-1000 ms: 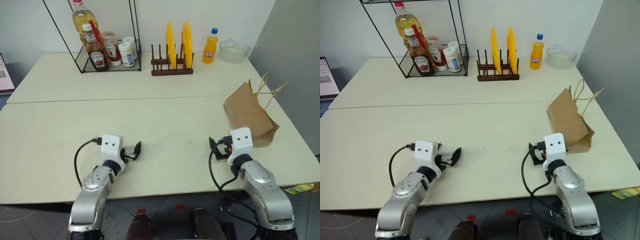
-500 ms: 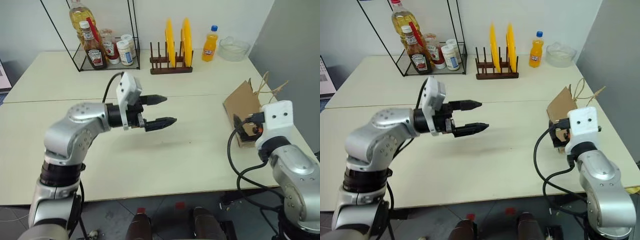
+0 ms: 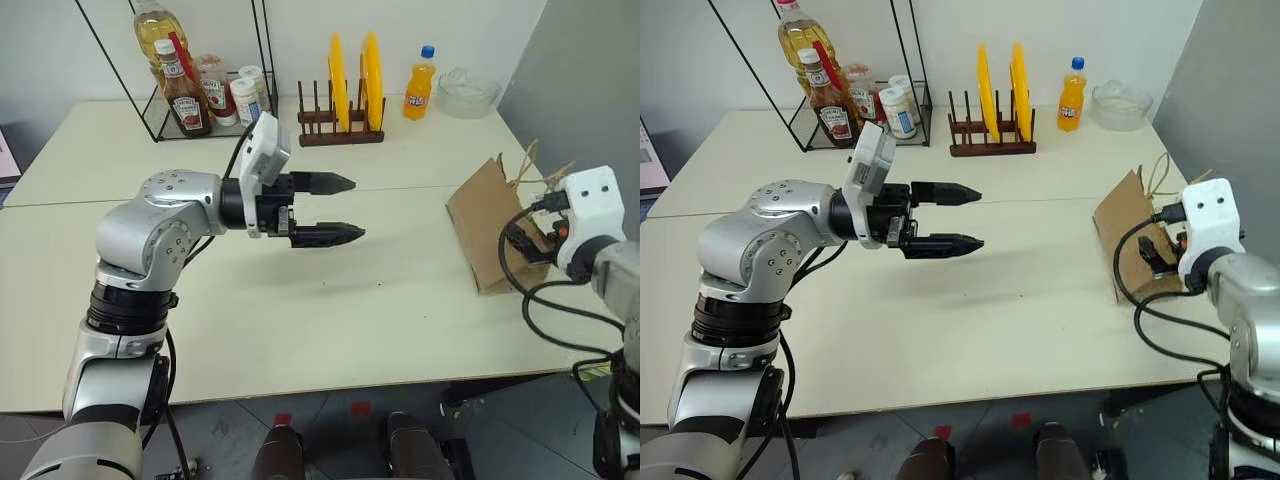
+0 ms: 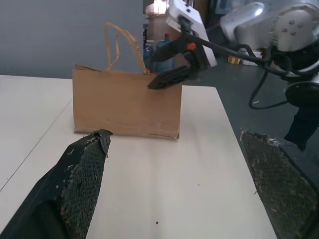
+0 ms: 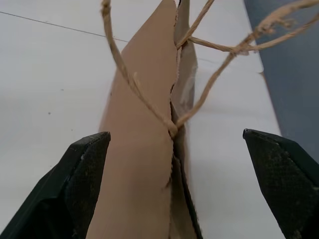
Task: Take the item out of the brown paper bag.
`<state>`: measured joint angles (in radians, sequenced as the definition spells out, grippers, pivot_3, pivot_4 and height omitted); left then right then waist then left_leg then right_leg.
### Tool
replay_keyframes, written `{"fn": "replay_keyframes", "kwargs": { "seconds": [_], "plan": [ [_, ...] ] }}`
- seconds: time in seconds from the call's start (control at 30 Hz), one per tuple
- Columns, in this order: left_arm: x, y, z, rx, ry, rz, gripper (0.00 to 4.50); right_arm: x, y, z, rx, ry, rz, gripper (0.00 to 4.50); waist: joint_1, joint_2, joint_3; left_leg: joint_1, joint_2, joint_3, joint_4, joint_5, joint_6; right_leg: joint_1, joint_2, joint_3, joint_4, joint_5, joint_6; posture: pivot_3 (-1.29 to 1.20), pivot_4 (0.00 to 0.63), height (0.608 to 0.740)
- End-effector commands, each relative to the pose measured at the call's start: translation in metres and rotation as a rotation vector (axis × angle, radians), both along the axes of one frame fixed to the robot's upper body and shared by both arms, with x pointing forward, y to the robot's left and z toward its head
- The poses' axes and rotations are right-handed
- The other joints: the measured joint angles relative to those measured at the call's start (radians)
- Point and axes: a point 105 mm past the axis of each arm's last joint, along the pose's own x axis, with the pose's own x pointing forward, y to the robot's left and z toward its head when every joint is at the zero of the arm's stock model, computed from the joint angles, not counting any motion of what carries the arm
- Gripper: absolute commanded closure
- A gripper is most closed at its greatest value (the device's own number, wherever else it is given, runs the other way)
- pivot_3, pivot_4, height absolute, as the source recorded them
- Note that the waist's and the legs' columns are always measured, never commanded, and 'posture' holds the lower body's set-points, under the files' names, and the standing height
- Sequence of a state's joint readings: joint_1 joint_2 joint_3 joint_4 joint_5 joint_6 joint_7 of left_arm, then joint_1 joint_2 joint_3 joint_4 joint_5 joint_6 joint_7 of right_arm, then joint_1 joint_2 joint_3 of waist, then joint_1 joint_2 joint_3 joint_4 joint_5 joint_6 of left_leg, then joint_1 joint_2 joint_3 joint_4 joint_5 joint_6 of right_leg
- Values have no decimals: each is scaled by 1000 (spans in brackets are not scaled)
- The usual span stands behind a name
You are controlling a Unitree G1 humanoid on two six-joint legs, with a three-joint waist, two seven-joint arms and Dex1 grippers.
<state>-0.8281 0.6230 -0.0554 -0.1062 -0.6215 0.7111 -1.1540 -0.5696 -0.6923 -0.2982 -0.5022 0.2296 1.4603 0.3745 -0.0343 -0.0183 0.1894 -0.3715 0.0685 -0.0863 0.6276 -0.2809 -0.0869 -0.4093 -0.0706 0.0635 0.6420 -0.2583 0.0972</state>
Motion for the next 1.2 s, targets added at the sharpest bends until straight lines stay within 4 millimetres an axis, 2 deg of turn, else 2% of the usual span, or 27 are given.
{"fn": "replay_keyframes", "kwargs": {
  "seconds": [0.03,0.23,0.4,0.5,0.57,0.87,1.07,1.2],
  "plan": [
    [-4,-2,6,-1,-56,-6,46,8,-6,10,28,-15,12,0,0,0,0,-1,0,0,0,0,0,0,0,0,0,0,0,0,150,740],
    [-5,1,4,-11,-57,17,46,26,-11,6,27,3,45,0,1,0,0,-7,0,0,1,1,-1,-6,0,0,0,0,1,0,150,740],
    [-4,2,6,-20,-72,37,46,37,-13,9,29,-48,66,0,0,0,0,-11,0,0,2,2,-4,-10,0,0,2,1,1,0,150,740],
    [-3,2,6,-26,-68,44,0,39,-14,6,35,-57,74,614,0,0,0,-11,0,0,2,3,-4,-10,0,0,2,1,1,0,150,740],
    [-4,2,6,-29,-65,41,0,39,-14,4,48,-54,79,1226,0,0,0,-11,0,0,2,3,-4,-10,0,0,2,1,1,0,150,740],
    [-2,2,8,-22,-70,42,0,40,-10,-4,101,-3,83,4487,0,0,0,-11,0,0,2,3,-5,-10,0,0,3,1,1,0,150,740],
    [0,2,10,-24,-77,49,0,42,-8,-2,81,-8,102,4487,0,0,0,-11,0,0,3,3,-5,-10,0,0,3,1,1,0,150,740],
    [0,4,13,-37,-76,60,0,42,6,7,55,-53,200,4487,0,0,0,-11,0,0,3,3,-5,-10,0,0,3,1,1,0,150,740]
  ]
}}
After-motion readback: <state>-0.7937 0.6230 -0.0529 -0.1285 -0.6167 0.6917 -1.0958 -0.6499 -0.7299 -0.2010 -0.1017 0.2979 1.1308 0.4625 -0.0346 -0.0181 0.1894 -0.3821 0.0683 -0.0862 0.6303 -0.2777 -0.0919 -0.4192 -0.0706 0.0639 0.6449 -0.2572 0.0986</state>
